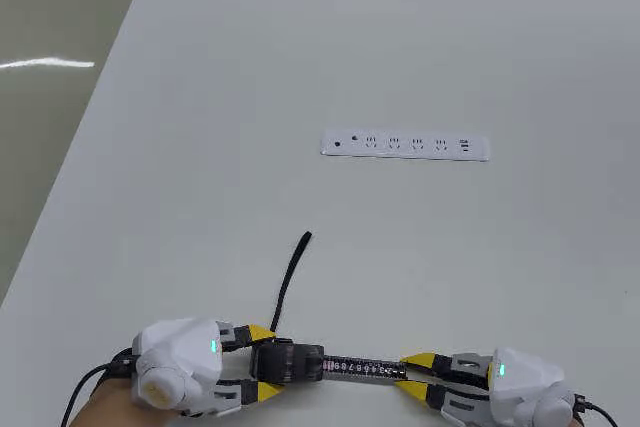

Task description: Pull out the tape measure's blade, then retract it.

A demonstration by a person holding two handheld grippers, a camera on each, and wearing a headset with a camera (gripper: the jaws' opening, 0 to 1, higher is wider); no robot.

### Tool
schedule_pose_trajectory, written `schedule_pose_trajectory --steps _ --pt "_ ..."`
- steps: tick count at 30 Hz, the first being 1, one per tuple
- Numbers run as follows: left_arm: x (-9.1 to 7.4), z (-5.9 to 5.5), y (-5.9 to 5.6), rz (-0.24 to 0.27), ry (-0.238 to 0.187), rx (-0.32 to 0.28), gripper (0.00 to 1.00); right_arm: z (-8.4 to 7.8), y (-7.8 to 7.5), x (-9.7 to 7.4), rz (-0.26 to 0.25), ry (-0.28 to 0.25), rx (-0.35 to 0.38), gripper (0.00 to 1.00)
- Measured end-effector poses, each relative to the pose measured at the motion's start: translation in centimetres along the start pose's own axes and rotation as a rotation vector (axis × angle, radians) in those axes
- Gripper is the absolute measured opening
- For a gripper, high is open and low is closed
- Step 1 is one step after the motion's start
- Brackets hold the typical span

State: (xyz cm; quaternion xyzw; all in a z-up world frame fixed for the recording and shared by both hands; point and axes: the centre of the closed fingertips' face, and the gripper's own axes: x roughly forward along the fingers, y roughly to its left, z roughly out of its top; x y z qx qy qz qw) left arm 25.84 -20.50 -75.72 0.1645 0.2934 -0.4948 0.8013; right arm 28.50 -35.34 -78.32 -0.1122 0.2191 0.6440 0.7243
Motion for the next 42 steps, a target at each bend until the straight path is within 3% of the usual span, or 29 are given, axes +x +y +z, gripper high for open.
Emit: schedule_pose_trajectory --steps 42 --pt "-0.1 0.0 -0.1 -0.004 0.009 0.006 0.30 -2.1 -1.0 -4.2 -0.037 0.018 0.047 0.09"
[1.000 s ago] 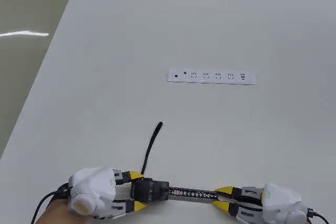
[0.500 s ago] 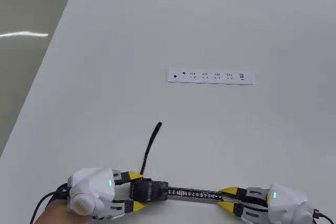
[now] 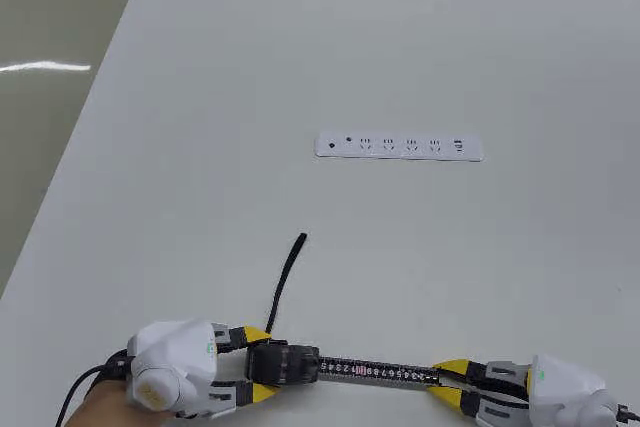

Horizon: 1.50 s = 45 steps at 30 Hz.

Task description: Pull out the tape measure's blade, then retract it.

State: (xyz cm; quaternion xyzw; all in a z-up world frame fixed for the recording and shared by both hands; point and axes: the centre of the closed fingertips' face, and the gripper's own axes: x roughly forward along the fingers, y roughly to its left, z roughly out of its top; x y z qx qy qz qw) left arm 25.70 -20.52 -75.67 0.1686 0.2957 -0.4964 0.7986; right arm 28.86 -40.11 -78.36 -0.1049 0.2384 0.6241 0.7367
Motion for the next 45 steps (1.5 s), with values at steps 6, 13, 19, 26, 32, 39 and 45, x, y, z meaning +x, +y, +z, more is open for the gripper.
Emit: schedule_pose_trajectory --steps 6,13,19,26,32,39,45 --pt "0.0 -0.1 0.0 -0.001 0.001 0.000 0.30 -0.3 -0.2 -0.7 -0.006 0.004 0.001 0.09" --pt "0.1 -0.2 0.0 -0.002 -0.001 -0.002 0.30 -0.7 -0.3 -1.4 -0.009 0.010 0.005 0.09" --pt "0.1 -0.1 0.0 -0.002 -0.002 -0.002 0.30 -1.0 -0.7 -2.0 -0.017 0.013 0.015 0.08" --pt "0.1 0.0 0.0 -0.002 -0.002 -0.002 0.31 -1.5 -1.0 -2.7 -0.024 0.017 0.020 0.08" --pt "0.1 -0.1 0.0 -0.002 -0.003 -0.003 0.31 -1.8 -1.2 -3.4 -0.034 0.021 0.024 0.08" --pt "0.1 -0.1 0.0 -0.003 -0.003 -0.004 0.31 -2.3 -1.6 -4.3 -0.046 0.024 0.031 0.08" --pt "0.1 -0.1 0.0 -0.004 -0.002 -0.002 0.31 -2.3 -1.6 -4.7 -0.048 0.028 0.029 0.08"
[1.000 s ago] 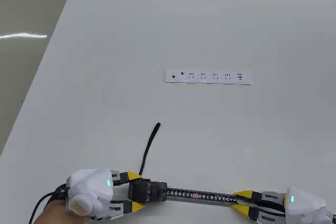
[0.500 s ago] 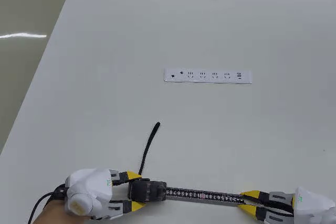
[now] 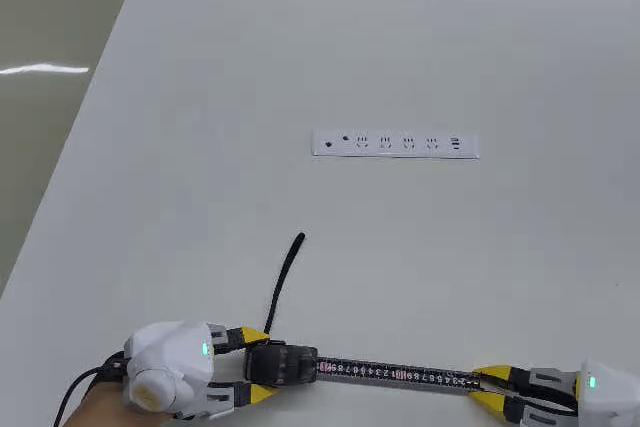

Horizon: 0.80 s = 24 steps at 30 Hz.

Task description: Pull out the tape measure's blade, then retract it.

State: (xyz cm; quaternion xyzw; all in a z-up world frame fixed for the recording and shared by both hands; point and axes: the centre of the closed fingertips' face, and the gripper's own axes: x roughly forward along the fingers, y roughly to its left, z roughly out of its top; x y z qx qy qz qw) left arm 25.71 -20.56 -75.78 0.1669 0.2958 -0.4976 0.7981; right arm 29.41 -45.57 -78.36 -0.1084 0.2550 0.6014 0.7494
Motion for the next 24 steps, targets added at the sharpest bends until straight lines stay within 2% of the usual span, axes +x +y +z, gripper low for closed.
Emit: schedule_pose_trajectory --steps 8,24 --pt "0.0 0.0 0.0 0.001 0.000 -0.002 0.31 -0.3 -0.8 -0.9 -0.012 0.010 -0.008 0.08" --pt "-0.1 0.0 0.0 0.000 0.003 0.000 0.31 -1.4 -1.3 -2.5 -0.026 0.030 -0.002 0.08"
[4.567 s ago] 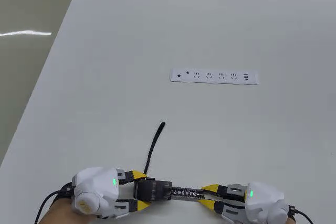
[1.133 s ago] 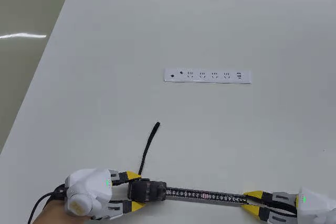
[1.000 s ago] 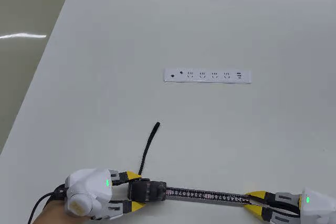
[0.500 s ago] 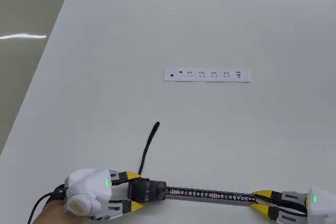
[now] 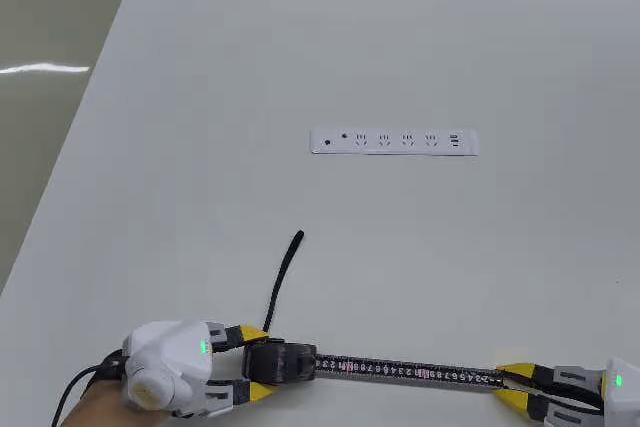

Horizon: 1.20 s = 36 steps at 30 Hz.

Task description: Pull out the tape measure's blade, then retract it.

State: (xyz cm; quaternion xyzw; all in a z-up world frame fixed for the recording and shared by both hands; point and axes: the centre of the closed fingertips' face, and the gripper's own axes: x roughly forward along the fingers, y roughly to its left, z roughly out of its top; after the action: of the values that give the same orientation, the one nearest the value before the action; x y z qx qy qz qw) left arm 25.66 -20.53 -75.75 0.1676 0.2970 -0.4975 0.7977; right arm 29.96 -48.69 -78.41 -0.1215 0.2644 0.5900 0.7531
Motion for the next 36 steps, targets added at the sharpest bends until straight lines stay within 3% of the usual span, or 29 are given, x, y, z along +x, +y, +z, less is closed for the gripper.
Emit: schedule_pose_trajectory --steps 5,36 --pt "0.01 0.04 0.01 0.000 0.000 0.000 0.31 -0.11 -0.09 -0.56 -0.006 0.002 0.006 0.08" --pt "0.22 -0.01 -0.03 0.010 -0.014 -0.026 0.33 -0.11 -0.22 -0.23 -0.033 -0.006 0.035 0.12"
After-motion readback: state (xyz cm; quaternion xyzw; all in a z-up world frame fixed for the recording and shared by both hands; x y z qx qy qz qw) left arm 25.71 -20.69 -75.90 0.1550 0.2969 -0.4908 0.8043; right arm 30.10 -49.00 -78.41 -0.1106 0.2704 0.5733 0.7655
